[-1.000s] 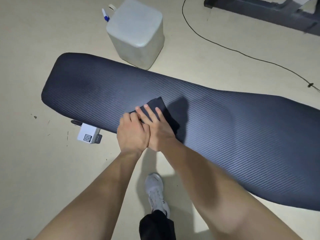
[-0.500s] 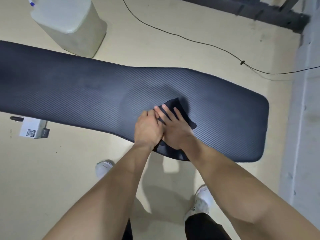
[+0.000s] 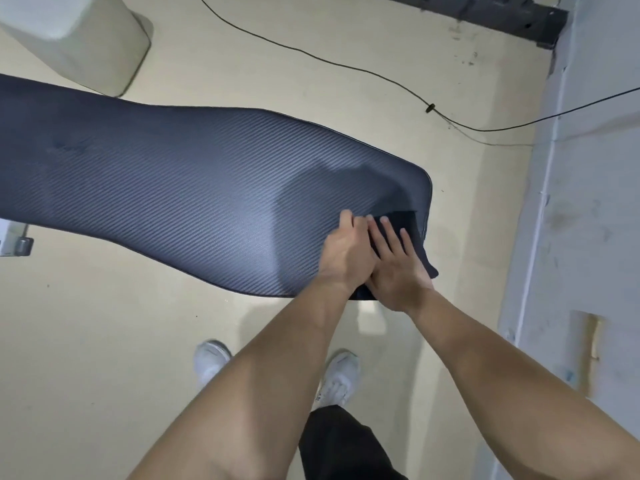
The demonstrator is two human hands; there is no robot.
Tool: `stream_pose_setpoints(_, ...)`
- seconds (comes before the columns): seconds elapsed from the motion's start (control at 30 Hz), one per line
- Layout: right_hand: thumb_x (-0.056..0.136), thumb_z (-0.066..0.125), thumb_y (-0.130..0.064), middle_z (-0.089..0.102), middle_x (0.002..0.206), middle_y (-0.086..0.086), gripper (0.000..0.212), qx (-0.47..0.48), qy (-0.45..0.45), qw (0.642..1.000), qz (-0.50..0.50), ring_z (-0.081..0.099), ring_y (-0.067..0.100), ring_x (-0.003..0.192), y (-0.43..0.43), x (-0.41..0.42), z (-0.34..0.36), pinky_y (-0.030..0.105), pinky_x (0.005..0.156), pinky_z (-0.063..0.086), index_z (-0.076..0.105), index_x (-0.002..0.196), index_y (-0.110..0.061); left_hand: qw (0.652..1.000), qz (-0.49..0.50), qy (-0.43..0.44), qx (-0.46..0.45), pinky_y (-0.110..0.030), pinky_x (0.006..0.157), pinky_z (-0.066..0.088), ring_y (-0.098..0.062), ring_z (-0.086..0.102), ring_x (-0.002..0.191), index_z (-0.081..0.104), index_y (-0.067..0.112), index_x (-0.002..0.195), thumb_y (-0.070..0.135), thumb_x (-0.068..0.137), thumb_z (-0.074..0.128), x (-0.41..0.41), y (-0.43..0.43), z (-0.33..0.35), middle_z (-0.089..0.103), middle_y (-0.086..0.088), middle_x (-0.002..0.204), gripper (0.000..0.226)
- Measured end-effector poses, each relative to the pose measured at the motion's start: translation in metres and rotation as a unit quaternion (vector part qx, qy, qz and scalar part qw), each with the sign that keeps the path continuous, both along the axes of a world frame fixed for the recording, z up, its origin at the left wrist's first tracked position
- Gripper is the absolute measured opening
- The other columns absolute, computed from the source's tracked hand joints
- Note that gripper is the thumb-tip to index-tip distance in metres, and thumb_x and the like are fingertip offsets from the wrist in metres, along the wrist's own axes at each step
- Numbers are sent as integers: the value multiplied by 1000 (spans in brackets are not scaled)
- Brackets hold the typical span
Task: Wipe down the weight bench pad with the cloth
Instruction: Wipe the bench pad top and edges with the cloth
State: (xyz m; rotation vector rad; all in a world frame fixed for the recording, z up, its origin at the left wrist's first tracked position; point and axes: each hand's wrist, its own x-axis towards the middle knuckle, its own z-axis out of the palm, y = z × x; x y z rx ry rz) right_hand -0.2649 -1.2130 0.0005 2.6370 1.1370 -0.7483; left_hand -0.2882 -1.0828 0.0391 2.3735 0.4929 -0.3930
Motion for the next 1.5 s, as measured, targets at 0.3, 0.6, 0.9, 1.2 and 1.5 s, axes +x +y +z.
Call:
stream_pose_setpoints(0.3,96,6,-50,-38,156,14,76,-9,58,994,93,-33,40,144,64,-40,6,58,120,-3,-19,155,-10,991,95,14,92,-40,65,51,-32,62,75,65,8,101,35,103,37,-49,59,-2,44,-6,114,40)
stream_pose_setpoints(0.6,94,46,-47,-38,157,8,95,10,-25,990,136,-33,34,145,286,-37,-14,54,119,-12,-21,155,-19,956,236,-89,147,-40,72,46,-33,62,88,58,6,114,21,95,46,-80,215,-10,49,-11,120,27)
stream_pose_setpoints(0.9,98,36,-44,-25,163,6,83,60,-58,960,266,-29,30,148,464,-43,-20,51,121,-9,-19,156,-18,895,402,-93,170,-40,89,41,-32,58,108,65,15,107,37,99,36,-85,380,-33,63,-9,115,37)
stream_pose_setpoints(1.2,82,44,-48,68,118,0,47,255,87,917,295,62,24,104,404,-2,-5,38,86,53,62,123,-32,891,438,-60,104,-45,111,30,-36,39,131,47,13,137,50,95,33,-59,367,-46,39,-16,142,58)
stream_pose_setpoints(1.5,100,33,-51,14,165,7,62,146,-63,970,183,16,27,150,347,91,-18,48,119,21,18,157,-31,928,236,30,285,-50,121,-8,-37,-17,150,-7,12,158,64,96,12,-47,277,-78,-14,-16,164,83)
